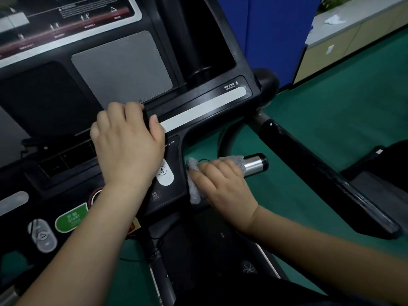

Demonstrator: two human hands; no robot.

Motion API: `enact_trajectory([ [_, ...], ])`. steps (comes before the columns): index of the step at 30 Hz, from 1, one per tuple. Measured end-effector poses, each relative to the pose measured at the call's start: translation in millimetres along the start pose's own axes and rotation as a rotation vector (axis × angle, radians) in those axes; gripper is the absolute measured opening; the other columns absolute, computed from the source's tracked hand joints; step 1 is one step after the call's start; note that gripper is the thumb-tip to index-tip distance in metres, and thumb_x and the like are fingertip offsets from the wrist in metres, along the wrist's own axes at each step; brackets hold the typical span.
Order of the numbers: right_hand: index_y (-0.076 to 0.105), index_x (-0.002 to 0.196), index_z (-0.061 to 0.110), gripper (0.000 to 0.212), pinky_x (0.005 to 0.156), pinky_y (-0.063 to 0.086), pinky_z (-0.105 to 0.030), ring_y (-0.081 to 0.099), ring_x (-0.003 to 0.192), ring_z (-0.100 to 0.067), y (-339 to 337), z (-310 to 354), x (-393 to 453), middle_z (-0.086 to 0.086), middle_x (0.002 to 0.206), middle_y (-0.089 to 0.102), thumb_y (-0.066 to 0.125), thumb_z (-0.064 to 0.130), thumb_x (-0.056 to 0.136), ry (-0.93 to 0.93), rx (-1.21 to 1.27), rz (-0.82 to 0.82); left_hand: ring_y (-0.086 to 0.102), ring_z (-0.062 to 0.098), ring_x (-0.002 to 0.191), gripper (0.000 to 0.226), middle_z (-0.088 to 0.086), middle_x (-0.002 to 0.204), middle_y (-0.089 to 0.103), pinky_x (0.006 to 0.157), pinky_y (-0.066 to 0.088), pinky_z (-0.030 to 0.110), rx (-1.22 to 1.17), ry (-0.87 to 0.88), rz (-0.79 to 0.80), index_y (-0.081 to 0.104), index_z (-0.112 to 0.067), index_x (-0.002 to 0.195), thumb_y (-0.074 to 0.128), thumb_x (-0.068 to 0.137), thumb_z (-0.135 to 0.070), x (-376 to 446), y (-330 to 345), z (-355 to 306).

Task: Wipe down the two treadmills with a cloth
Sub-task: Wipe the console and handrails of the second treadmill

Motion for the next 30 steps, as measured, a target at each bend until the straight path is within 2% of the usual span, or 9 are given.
enact_trajectory([
  [2, 0.058, 0.112, 0.014, 0.03, 0.08, 0.044, -0.039, 0.057, 0.088, -0.027, 6.7, -5.3, 5.1, -0.005, 0.101, 0.064, 0.062, 0.017, 0.082, -0.005, 0.027, 0.091, 0.048, 0.04, 0.1, 0.037, 0.019, 0.108, 0.055, 0.087, 0.036, 0.05, 0.001, 0.007, -0.003, 0.056, -0.008, 0.111, 0.043, 0.091, -0.037, 0.0, 0.1, -0.7],
  [5, 0.061, 0.104, 0.014, 0.044, 0.066, 0.049, -0.036, 0.062, 0.075, -0.032, 17.0, -14.4, 24.3, -0.007, 0.087, 0.064, 0.076, 0.025, 0.064, -0.002, 0.164, 0.408, 0.048, 0.04, 0.1, 0.038, 0.019, 0.108, 0.055, 0.087, 0.036, 0.05, -0.001, 0.003, -0.002, 0.056, -0.009, 0.111, 0.043, 0.091, -0.037, 0.1, 0.5, -0.1],
  [7, 0.06, 0.106, 0.017, 0.043, 0.067, 0.046, -0.033, 0.063, 0.082, -0.032, 21.7, -17.5, 37.2, -0.006, 0.092, 0.067, 0.073, 0.035, 0.07, 0.007, 0.208, 0.628, 0.048, 0.04, 0.1, 0.038, 0.019, 0.108, 0.055, 0.087, 0.036, 0.05, -0.002, 0.005, 0.001, 0.057, -0.009, 0.112, 0.042, 0.091, -0.038, 0.0, 1.0, 0.0],
  [10, 0.056, 0.117, 0.023, 0.051, 0.069, 0.04, -0.029, 0.062, 0.093, -0.027, 28.2, -22.0, 46.7, -0.002, 0.1, 0.068, 0.071, 0.045, 0.074, 0.009, 0.212, 0.775, 0.049, 0.04, 0.102, 0.039, 0.019, 0.109, 0.055, 0.088, 0.036, 0.05, -0.013, 0.001, 0.006, 0.057, -0.01, 0.113, 0.042, 0.091, -0.039, 0.2, 1.2, 1.3],
  [15, 0.057, 0.119, 0.027, 0.048, 0.079, 0.049, -0.032, 0.061, 0.103, -0.022, 18.2, -29.5, 33.8, 0.004, 0.113, 0.064, 0.068, 0.046, 0.076, 0.048, 0.273, 0.616, 0.048, 0.04, 0.104, 0.04, 0.018, 0.11, 0.055, 0.089, 0.035, 0.05, -0.034, -0.005, 0.016, 0.057, -0.012, 0.114, 0.043, 0.091, -0.041, 1.9, 1.6, 3.3],
  [19, 0.06, 0.119, 0.028, 0.055, 0.079, 0.048, -0.03, 0.063, 0.098, -0.018, 7.5, -53.1, 14.3, 0.006, 0.108, 0.065, 0.075, 0.047, 0.07, 0.081, 0.339, 0.537, 0.049, 0.041, 0.104, 0.039, 0.019, 0.111, 0.056, 0.088, 0.036, 0.05, -0.042, 0.007, 0.011, 0.058, -0.012, 0.115, 0.044, 0.091, -0.04, 1.1, -0.1, 3.0],
  [21, 0.06, 0.121, 0.026, 0.058, 0.083, 0.047, -0.028, 0.062, 0.098, -0.017, 1.5, -79.8, 1.3, 0.005, 0.11, 0.064, 0.074, 0.049, 0.07, 0.158, 0.376, 0.525, 0.048, 0.041, 0.104, 0.038, 0.019, 0.111, 0.056, 0.088, 0.036, 0.05, -0.045, 0.014, 0.009, 0.057, -0.011, 0.115, 0.045, 0.091, -0.039, 0.7, -0.5, 2.8],
  [24, 0.058, 0.124, 0.025, 0.061, 0.09, 0.047, -0.031, 0.057, 0.103, -0.013, -7.8, -119.2, -19.2, 0.009, 0.112, 0.059, 0.082, 0.036, 0.069, 0.332, 0.434, 0.529, 0.048, 0.041, 0.102, 0.036, 0.02, 0.109, 0.055, 0.087, 0.036, 0.05, -0.033, 0.025, 0.004, 0.056, -0.009, 0.113, 0.046, 0.092, -0.036, 0.3, -0.5, 1.0],
  [30, 0.054, 0.126, 0.022, 0.063, 0.088, 0.043, -0.031, 0.056, 0.108, -0.023, -3.9, -101.4, -11.2, 0.0, 0.116, 0.058, 0.078, 0.039, 0.07, 0.231, 0.132, 0.587, 0.048, 0.042, 0.099, 0.033, 0.023, 0.106, 0.055, 0.085, 0.036, 0.052, -0.015, 0.049, -0.012, 0.056, -0.005, 0.109, 0.047, 0.092, -0.032, -0.7, -1.3, -3.6],
])
Point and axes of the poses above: each hand's wrist, its own x-axis towards the middle knuckle, its own y-axis out of the palm, z = x × y, the point moved 9 cm from there along x, towards the middle knuckle
